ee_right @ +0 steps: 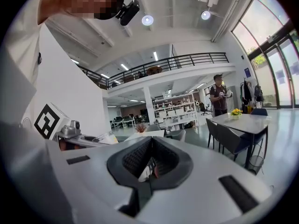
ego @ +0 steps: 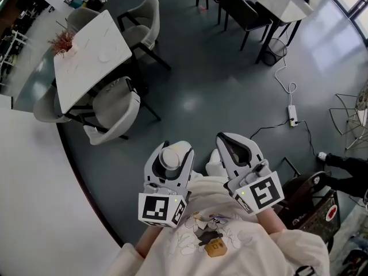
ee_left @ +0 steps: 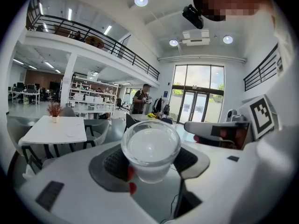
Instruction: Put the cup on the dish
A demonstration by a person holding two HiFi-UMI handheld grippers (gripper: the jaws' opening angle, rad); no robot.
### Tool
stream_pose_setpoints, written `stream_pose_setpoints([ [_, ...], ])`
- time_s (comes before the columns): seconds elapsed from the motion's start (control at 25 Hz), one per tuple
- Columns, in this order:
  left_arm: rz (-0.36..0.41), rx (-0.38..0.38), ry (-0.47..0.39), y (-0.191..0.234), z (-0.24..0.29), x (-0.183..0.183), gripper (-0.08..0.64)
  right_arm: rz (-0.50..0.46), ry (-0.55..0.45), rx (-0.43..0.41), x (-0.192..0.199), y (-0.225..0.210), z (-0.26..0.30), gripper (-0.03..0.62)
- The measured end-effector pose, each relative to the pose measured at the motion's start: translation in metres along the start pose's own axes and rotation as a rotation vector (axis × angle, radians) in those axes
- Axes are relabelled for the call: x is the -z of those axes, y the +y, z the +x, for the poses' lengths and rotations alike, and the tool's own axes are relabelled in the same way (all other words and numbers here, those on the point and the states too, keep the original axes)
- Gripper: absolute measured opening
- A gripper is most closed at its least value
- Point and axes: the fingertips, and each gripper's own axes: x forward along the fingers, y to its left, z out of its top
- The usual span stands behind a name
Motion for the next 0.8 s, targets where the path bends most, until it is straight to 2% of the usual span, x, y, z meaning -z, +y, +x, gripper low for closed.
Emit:
stream_pose_setpoints([
  [0.32, 0.021, -0.006, -0.007, -0.022, 0.025, -0.005, 0.265, 0.010, -0.025, 0.035, -0.005, -0.041, -0.016, 0.005],
  [0.56, 0.013, -0.020, 0.004, -0.044, 0.039, 0.007, 0.265, 0.020, -0.023, 0.024, 0.005, -0.065, -0.030, 0.005],
  [0.8, -0.021, -0.041, 0.011, -0.051, 0.052, 0.009, 0.265, 0.043, -0.011, -0.008, 0.007, -0.078, -0.020, 0.005],
])
